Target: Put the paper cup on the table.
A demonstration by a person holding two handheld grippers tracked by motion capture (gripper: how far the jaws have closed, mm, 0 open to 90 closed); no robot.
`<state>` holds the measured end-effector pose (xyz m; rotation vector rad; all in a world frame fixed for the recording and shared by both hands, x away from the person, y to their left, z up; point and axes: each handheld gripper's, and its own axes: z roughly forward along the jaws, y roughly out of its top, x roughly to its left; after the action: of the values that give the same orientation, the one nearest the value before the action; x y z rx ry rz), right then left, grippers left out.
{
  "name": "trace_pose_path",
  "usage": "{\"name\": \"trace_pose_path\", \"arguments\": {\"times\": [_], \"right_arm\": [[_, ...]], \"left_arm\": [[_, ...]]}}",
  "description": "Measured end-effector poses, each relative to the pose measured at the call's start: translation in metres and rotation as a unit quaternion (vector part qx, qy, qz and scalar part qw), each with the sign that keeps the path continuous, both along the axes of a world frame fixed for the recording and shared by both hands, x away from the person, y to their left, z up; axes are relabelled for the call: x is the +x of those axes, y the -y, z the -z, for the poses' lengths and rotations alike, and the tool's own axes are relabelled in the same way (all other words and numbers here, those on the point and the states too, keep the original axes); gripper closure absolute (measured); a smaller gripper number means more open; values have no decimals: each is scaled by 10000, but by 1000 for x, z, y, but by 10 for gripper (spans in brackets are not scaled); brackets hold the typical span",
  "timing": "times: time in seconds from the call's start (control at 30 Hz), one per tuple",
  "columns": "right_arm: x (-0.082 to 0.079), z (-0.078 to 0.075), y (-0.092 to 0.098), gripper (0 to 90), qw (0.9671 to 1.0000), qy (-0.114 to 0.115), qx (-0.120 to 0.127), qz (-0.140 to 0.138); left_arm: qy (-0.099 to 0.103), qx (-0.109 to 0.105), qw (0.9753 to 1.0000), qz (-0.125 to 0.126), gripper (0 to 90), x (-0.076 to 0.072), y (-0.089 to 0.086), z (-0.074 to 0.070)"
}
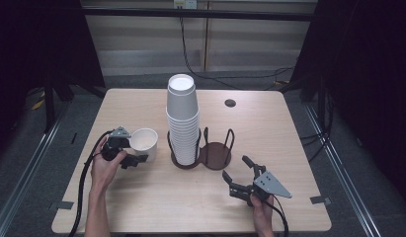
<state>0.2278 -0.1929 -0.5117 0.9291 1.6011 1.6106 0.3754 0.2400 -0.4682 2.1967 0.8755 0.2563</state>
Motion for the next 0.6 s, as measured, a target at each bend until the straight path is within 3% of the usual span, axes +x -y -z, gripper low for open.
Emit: {"name": "trace_pose_path", "arguments": {"times": [0.13,0.3,0.5,0.6], "right_arm": [[0,0,0,131,10000,1,1,-5],[0,0,0,131,10000,2,2,-6],[0,0,0,131,10000,2,1,-6],[0,0,0,131,10000,-4,4,-4]], "left_arm": [[57,-154,9999,-53,157,-7,-2,1],[280,-246,9992,-126,157,-18,-4,-3],[513,-509,9971,-235,157,-31,-6,-6],[653,-737,9948,-271,157,-38,-7,-7]]}}
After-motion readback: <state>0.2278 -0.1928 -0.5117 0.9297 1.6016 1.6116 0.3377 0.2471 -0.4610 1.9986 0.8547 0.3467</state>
